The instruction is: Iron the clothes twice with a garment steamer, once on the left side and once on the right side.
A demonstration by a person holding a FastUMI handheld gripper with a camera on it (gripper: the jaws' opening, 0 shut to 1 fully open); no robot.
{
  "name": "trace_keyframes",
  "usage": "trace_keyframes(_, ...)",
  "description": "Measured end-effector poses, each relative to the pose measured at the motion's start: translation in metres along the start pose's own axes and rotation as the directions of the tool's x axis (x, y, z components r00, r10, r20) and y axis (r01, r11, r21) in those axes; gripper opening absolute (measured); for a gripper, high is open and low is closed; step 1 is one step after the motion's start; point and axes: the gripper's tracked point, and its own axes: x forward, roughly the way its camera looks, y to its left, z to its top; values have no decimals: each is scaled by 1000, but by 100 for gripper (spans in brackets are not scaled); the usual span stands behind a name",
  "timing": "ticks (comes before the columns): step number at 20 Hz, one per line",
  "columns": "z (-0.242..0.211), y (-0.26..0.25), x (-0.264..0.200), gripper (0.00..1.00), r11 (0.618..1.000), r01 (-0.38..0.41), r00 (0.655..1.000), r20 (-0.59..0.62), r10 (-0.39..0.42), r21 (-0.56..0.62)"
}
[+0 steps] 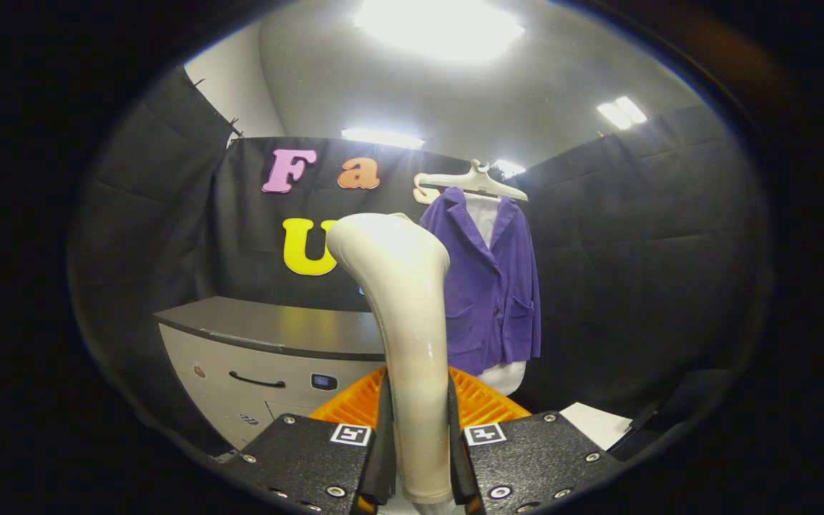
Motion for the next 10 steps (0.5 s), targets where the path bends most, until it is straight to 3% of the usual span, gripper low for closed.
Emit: trace_keyframes(10, -7, 9, -2, 33, 1000, -17, 1000, -17, 17, 11)
